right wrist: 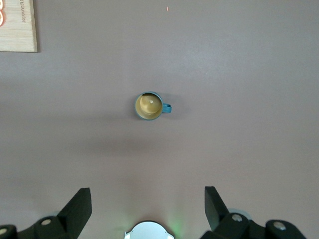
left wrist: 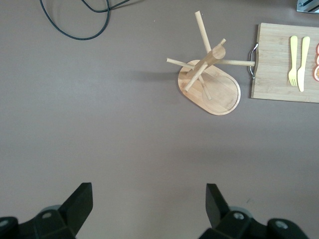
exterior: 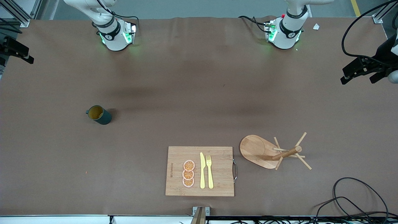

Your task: Pass cup and hang on rack

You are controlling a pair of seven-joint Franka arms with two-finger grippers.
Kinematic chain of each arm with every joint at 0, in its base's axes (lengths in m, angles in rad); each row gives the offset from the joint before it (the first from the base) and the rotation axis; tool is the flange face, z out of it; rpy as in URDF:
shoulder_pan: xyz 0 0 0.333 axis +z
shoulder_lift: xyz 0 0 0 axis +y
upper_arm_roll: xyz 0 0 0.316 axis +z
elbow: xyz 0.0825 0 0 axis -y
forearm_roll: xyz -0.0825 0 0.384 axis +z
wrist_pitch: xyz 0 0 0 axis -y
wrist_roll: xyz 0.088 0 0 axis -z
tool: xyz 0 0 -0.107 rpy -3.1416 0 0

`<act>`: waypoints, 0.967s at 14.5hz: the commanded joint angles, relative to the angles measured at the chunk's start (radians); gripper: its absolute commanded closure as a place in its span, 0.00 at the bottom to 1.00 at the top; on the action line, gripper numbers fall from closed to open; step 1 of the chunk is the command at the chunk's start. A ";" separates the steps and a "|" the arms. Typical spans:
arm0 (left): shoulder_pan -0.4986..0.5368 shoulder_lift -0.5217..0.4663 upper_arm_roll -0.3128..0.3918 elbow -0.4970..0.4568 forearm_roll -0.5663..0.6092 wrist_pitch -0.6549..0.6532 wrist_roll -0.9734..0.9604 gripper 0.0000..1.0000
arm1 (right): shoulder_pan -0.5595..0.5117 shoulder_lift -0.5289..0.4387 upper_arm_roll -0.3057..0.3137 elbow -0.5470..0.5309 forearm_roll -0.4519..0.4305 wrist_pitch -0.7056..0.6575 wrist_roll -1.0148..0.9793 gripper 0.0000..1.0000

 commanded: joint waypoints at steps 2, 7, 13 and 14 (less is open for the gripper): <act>0.003 -0.003 -0.006 0.008 0.013 0.002 0.002 0.00 | 0.006 -0.025 -0.006 -0.030 0.009 0.008 -0.009 0.00; 0.005 0.003 -0.006 0.009 0.013 0.002 0.004 0.00 | 0.006 -0.025 -0.006 -0.030 0.007 0.006 -0.010 0.00; 0.005 0.002 -0.005 0.009 0.018 0.002 0.013 0.00 | 0.006 -0.025 -0.006 -0.030 0.007 0.006 -0.010 0.00; 0.005 0.002 -0.006 0.011 0.016 0.002 0.005 0.00 | 0.006 -0.025 -0.006 -0.030 0.007 0.006 -0.010 0.00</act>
